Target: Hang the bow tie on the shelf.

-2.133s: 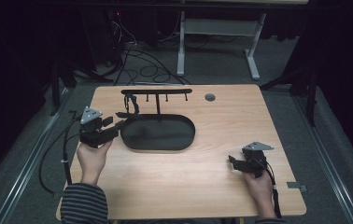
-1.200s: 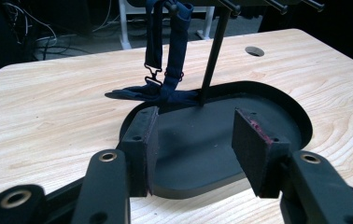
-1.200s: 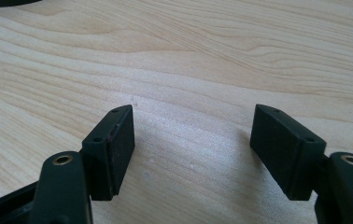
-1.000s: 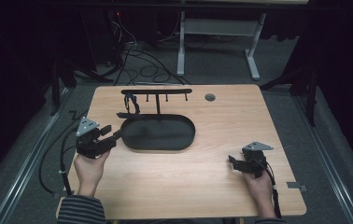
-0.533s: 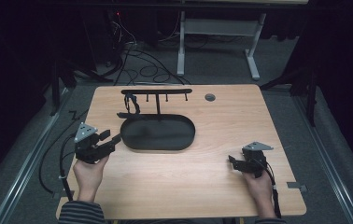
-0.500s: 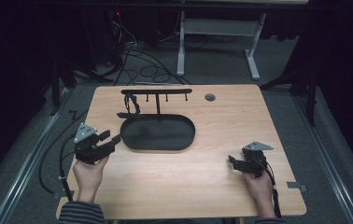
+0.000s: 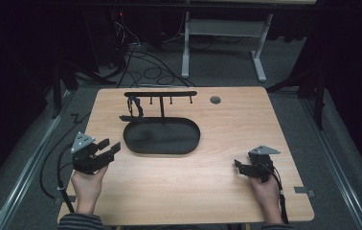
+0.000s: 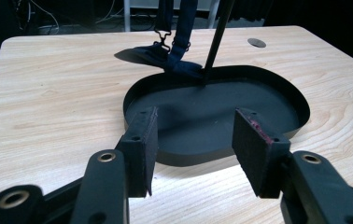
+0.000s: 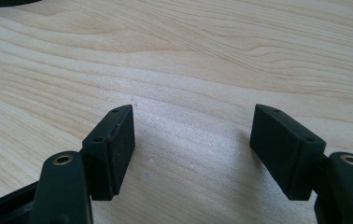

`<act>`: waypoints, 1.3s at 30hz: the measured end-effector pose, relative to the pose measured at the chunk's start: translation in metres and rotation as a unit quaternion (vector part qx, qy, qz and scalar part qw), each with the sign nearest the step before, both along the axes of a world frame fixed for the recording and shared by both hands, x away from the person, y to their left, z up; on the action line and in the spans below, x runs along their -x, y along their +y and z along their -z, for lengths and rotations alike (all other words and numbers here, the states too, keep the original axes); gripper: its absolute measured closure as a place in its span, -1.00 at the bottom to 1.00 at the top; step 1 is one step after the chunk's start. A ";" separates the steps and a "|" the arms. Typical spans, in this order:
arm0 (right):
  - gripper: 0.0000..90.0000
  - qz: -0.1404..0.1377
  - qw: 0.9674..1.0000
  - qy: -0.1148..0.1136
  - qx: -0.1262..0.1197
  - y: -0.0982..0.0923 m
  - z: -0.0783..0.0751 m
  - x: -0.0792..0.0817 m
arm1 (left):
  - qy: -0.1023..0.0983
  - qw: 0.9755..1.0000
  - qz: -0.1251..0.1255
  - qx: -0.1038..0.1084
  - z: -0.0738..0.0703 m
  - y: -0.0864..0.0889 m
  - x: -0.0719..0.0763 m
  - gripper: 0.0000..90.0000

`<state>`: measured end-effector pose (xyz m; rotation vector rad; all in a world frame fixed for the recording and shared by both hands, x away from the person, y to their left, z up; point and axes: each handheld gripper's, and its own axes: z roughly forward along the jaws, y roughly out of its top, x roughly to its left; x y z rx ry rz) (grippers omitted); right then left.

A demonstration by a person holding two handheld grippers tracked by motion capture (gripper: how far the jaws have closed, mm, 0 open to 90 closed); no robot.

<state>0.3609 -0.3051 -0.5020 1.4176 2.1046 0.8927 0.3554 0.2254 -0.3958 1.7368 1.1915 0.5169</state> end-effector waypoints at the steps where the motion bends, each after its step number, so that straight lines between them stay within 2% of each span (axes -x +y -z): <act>1: -0.28 0.000 1.000 0.000 0.000 0.000 0.000 0.000 | 0.000 1.000 0.000 0.000 0.000 0.000 0.001 0.13; 16: -0.28 0.002 1.000 0.001 -0.001 0.000 0.000 0.000 | 0.010 1.000 -0.003 0.008 0.010 0.007 0.010 0.13; 34: -0.28 0.001 1.000 0.000 0.000 0.000 0.000 0.000 | 0.017 1.000 -0.012 0.001 0.016 0.014 0.020 0.13; 39: -0.28 0.001 1.000 0.000 0.000 0.000 0.000 0.000 | 0.012 1.000 -0.013 0.002 0.020 0.016 0.024 0.13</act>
